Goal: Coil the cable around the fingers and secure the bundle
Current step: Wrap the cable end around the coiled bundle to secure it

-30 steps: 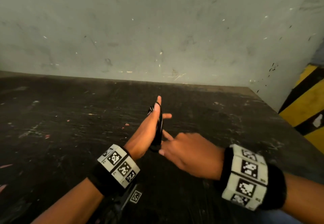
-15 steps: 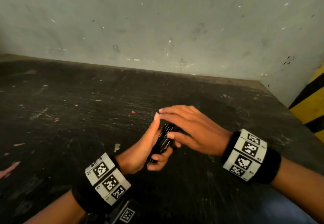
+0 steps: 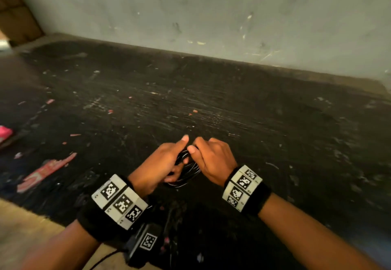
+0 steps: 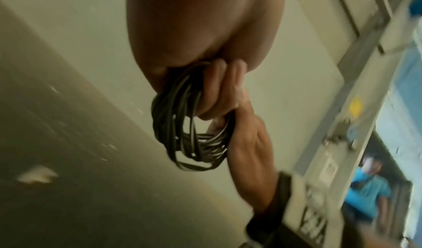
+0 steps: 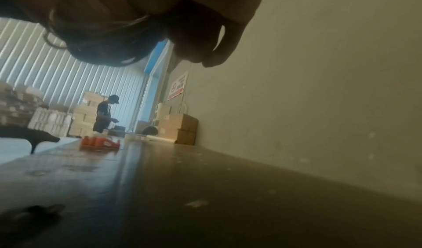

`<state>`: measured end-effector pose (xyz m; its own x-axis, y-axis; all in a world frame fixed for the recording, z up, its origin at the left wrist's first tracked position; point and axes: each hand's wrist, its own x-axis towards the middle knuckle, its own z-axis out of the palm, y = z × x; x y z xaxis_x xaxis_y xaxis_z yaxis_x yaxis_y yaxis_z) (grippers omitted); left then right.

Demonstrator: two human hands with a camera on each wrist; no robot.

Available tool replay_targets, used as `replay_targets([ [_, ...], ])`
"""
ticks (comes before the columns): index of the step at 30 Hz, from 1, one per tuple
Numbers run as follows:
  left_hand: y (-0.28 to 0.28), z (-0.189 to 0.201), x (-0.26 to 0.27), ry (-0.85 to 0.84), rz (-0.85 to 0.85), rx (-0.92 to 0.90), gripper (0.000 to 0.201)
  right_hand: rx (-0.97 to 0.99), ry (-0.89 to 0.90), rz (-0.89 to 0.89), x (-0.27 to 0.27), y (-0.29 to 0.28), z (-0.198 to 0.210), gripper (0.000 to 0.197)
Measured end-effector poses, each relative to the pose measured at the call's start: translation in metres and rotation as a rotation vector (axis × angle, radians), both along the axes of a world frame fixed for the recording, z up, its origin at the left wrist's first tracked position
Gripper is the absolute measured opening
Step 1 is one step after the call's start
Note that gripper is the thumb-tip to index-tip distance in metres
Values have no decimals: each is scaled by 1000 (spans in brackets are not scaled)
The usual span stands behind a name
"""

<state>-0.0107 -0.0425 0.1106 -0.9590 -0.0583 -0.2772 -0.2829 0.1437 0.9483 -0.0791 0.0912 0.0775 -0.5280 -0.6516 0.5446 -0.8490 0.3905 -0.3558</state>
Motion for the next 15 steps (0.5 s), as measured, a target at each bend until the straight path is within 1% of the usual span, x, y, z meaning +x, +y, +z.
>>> replay_targets([
  [3, -26, -20, 15, 56, 124, -24, 41, 38, -57, 27, 13, -33, -23, 60],
  [5, -50, -31, 27, 71, 108, -64, 39, 64, -62, 49, 22, -53, -33, 59],
  [7, -74, -40, 35, 55, 74, -161, 42, 85, -69, 74, 30, -70, -40, 57],
  [9, -94, -45, 39, 13, 101, -236, 43, 100, -71, 68, 37, -90, -48, 54],
  [10, -101, -49, 40, 7, 144, -241, 42, 102, -100, 63, 40, -100, -51, 50],
  [12, -108, -56, 41, 25, 249, -243, 42, 85, -215, 75, 44, -112, -52, 42],
  [13, -114, -60, 42, 41, 293, -250, 42, 89, -298, 102, 45, -120, -53, 40],
  [15, -130, -69, 43, 68, 327, -257, 40, 82, -519, 112, 47, -127, -56, 40],
])
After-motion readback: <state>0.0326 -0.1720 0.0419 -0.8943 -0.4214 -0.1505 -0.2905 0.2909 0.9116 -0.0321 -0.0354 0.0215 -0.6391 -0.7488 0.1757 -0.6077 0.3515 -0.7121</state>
